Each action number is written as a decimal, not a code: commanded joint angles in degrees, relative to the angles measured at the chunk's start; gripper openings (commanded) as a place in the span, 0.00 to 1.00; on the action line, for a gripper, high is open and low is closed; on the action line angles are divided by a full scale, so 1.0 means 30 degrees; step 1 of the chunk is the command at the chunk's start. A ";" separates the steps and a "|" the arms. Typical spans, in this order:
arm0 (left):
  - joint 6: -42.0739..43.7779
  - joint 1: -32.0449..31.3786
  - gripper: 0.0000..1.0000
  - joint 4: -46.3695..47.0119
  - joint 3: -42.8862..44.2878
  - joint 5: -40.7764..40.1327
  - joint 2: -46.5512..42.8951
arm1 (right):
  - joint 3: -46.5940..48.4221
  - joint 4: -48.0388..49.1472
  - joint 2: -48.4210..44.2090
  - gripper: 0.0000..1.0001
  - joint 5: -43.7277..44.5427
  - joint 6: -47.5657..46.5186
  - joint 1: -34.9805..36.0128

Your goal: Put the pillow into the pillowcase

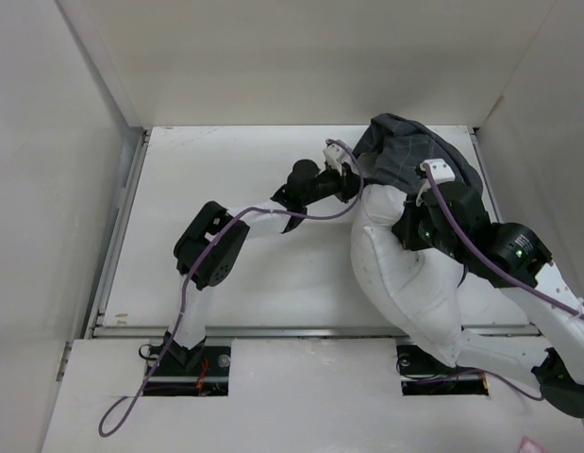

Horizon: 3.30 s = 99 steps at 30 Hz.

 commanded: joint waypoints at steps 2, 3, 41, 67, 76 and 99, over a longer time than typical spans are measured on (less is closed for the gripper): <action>0.0518 0.0219 0.00 0.3819 -0.2122 0.0897 -0.2590 | 0.0718 0.0129 -0.0301 0.00 0.0309 0.0156 0.0064; 0.0518 0.0422 0.00 0.4586 -0.3029 0.0404 -0.3208 | 0.0716 0.0129 -0.0301 0.00 0.0804 0.0156 0.0064; -0.3029 -0.3438 0.00 -1.0522 -1.4497 -0.3771 -2.0700 | -1.1444 3.2270 0.2385 0.00 0.1106 -0.0926 0.2320; -0.3968 -0.3856 0.00 -1.3631 -1.2503 -0.8501 -2.3668 | -1.1178 2.9836 0.6764 0.00 0.3197 -0.0601 0.4371; -0.0480 -0.1076 0.00 -1.2461 -0.2930 -0.7932 -1.6668 | -0.4532 2.6581 0.6554 0.00 1.5303 -0.6461 0.4371; -0.7362 0.3061 0.00 -1.1165 -1.3494 -0.2909 -2.0321 | -0.6025 2.4361 1.5830 0.00 0.6872 0.1237 0.3902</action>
